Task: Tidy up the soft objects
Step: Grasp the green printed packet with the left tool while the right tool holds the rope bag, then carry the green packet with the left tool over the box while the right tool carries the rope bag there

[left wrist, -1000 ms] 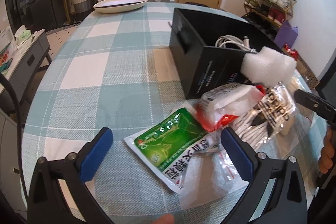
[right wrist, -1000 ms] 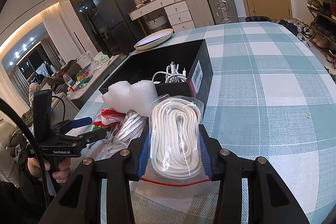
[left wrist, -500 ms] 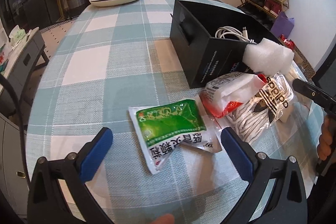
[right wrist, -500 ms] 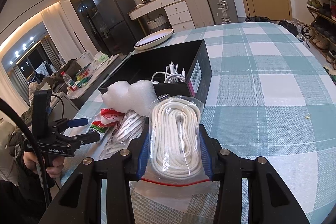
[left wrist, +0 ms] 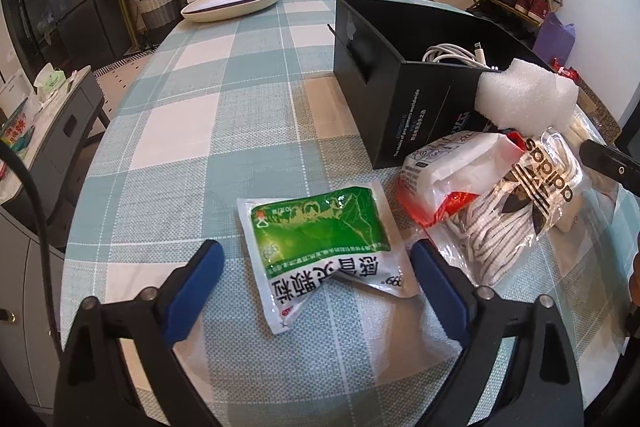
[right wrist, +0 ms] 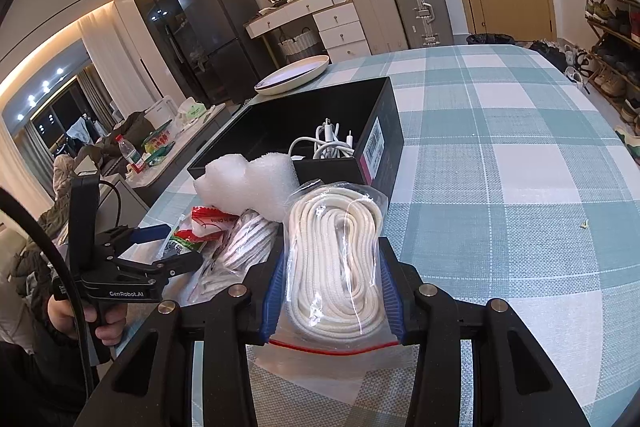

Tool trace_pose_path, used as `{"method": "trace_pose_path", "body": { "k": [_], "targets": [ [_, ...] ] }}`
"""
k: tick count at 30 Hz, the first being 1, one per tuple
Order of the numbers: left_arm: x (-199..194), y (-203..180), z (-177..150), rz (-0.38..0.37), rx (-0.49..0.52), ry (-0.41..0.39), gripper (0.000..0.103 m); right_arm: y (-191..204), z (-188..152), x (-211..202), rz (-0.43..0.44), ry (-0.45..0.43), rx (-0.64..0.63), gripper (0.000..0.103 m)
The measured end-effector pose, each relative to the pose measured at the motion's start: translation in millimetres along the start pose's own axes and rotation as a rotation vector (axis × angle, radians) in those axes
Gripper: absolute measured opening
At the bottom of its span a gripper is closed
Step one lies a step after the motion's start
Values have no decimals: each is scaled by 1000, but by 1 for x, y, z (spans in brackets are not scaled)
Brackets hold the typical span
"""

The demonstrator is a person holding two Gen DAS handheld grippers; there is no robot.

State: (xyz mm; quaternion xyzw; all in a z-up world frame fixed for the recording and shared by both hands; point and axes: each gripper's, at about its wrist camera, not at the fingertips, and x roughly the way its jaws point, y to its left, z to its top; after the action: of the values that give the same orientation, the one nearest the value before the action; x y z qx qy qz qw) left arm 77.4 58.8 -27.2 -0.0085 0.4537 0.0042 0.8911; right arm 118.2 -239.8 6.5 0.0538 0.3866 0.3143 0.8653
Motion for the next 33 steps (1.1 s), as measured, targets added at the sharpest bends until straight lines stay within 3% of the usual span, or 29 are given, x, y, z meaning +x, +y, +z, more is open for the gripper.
{"method": "trace_pose_path", "body": {
  "k": [2,6,11,14,33],
  "targets": [
    [-2,1,0,-4,7,-11,78,0,0,0,0,0,1,43],
    [-4,4,0,-5,11,-27,67,0,0,0,3,1,1,43],
    [-7,8,1,-27,10,-42,36,0,2,-2,1,-3,2,43],
    [-8,8,0,-33,7,-46,27,-1,2,-3,1,-6,1,43],
    [-25,15,6,-63,-20,-116,17,2,4,-11,10,-40,-8,43]
  ]
}}
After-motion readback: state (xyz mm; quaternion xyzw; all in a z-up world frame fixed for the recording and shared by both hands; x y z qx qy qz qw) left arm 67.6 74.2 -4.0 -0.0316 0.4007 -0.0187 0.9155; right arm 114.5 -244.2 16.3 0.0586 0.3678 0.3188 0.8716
